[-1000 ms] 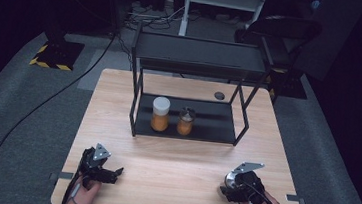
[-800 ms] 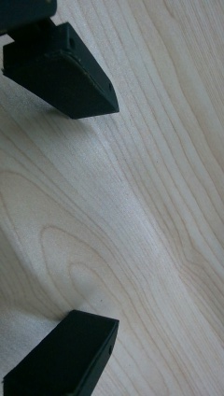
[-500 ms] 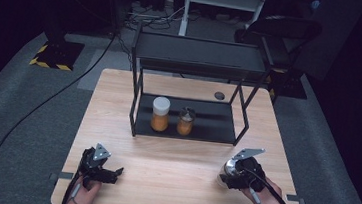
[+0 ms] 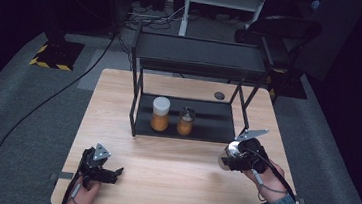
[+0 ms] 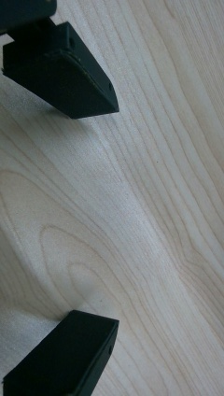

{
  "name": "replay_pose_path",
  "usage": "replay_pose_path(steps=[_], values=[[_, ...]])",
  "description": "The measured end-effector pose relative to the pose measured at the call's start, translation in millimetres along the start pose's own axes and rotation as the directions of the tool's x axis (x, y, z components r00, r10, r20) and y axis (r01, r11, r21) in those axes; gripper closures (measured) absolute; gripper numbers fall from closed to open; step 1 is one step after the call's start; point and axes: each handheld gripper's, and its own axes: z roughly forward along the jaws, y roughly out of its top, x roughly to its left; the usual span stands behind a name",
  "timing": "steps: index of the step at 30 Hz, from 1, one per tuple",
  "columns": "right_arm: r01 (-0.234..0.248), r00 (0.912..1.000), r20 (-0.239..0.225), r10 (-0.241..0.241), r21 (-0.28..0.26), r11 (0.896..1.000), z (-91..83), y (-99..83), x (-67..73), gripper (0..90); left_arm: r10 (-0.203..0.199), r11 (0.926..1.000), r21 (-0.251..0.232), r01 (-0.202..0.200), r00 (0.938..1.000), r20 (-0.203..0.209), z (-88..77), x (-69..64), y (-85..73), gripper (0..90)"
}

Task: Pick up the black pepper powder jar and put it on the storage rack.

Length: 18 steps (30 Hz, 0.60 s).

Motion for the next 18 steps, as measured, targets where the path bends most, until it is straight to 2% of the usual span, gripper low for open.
replay_pose_path(steps=[18], values=[[0.009, 0.9999, 0.015, -0.008, -0.015, 1.000, -2.6, 47.1, -18.7, 31.1, 0.000, 1.0000, 0.000, 0.000, 1.0000, 0.000, 0.0, -0.1, 0.0, 1.0]])
